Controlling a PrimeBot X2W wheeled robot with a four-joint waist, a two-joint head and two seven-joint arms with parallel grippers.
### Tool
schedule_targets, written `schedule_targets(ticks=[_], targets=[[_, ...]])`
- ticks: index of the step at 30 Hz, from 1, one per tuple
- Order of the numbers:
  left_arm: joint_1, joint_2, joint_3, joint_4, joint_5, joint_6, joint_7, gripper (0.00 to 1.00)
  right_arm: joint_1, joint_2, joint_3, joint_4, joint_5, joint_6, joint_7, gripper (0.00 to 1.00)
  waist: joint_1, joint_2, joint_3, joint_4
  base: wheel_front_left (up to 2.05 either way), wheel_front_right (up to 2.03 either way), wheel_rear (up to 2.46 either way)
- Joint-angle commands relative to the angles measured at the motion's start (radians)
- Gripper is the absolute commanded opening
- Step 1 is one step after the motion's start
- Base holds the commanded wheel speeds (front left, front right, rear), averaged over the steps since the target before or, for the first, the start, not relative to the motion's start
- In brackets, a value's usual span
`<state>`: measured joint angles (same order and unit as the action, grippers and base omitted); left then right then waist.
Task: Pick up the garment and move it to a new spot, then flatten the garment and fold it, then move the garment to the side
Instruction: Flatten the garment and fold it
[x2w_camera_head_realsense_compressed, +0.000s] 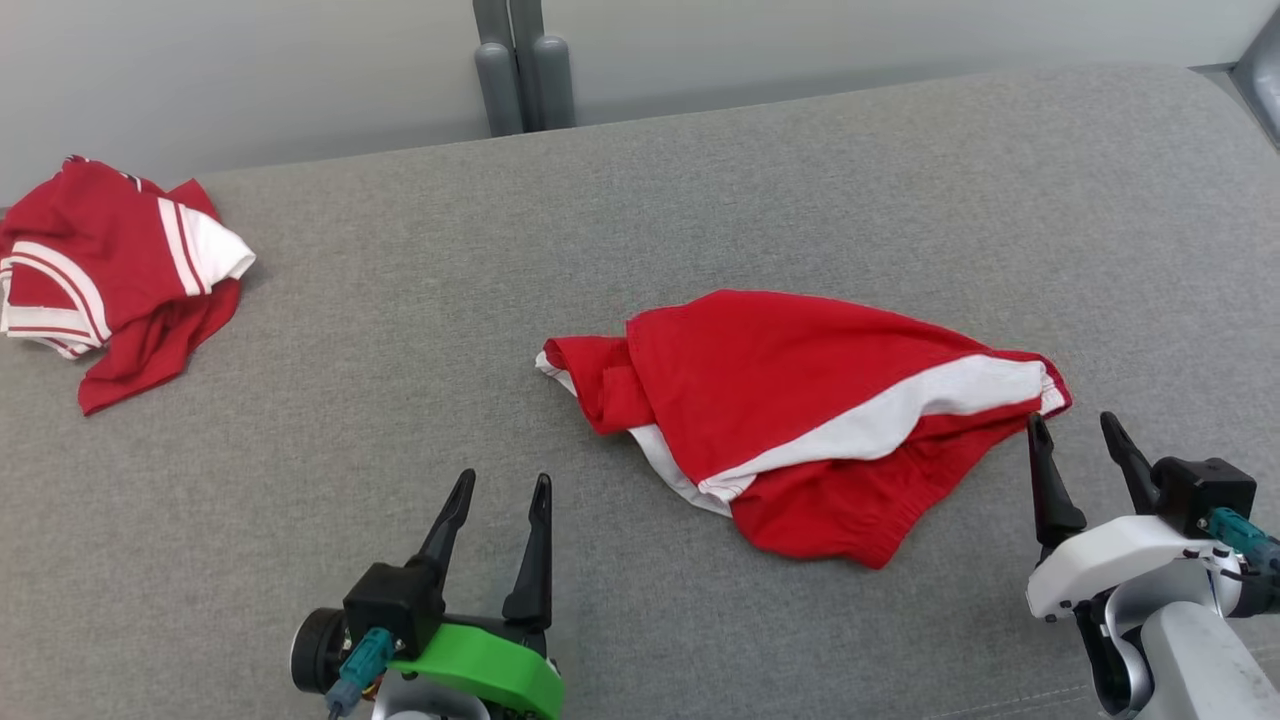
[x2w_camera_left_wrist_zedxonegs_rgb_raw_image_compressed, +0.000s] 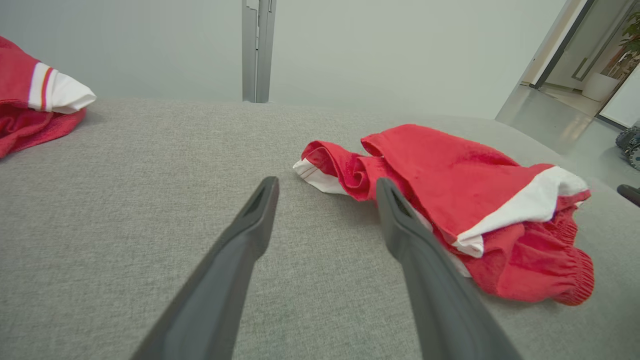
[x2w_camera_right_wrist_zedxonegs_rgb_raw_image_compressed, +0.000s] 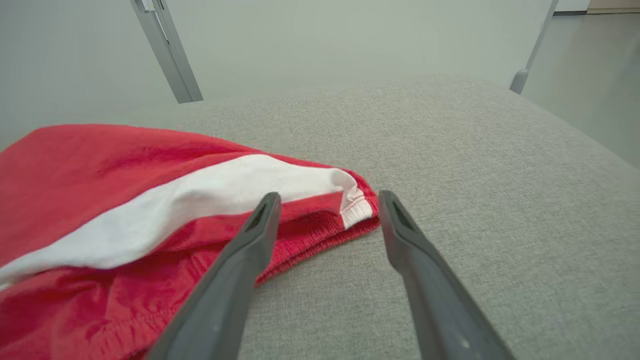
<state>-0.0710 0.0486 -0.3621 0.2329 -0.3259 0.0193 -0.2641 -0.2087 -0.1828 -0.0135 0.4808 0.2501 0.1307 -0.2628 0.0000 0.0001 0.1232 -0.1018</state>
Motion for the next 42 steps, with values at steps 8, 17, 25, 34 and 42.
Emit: schedule_targets(ticks=[8, 17, 25, 34, 42], targets=[[-0.027, 0.003, -0.015, 0.013, -0.004, -0.009, -0.001, 1.0, 0.04, 0.033, 0.005, -0.073, -0.008, 0.0, -0.003, 1.0, 0.0, -0.0001, 0.01, -0.02, 0.0, 0.0, 0.0], [-0.093, 0.004, -0.151, 0.117, -0.052, -0.06, 0.0, 1.0, 0.036, 0.076, -0.001, -0.184, -0.042, 0.0, -0.003, 1.0, 0.0, -0.0001, 0.021, -0.046, 0.0, 0.0, 0.0], [-0.192, 0.004, -0.311, 0.229, -0.18, -0.064, 0.015, 1.0, 0.033, 0.104, 0.003, -0.228, -0.051, 0.0, -0.003, 1.0, 0.0, -0.0001, 0.053, -0.087, 0.0, 0.0, 0.0], [-0.285, 0.004, -0.4, 0.31, -0.32, -0.015, 0.028, 1.0, 0.024, 0.119, -0.003, -0.239, -0.052, 0.0, -0.003, 1.0, 0.0, -0.0001, 0.088, -0.125, 0.0, 0.0, 0.0], [-0.33, 0.004, -0.433, 0.324, -0.442, 0.007, 0.018, 1.0, 0.02, 0.126, -0.006, -0.24, -0.054, 0.0, -0.003, 1.0, 0.0, -0.0001, 0.103, -0.138, 0.0, 0.0, 0.0]])
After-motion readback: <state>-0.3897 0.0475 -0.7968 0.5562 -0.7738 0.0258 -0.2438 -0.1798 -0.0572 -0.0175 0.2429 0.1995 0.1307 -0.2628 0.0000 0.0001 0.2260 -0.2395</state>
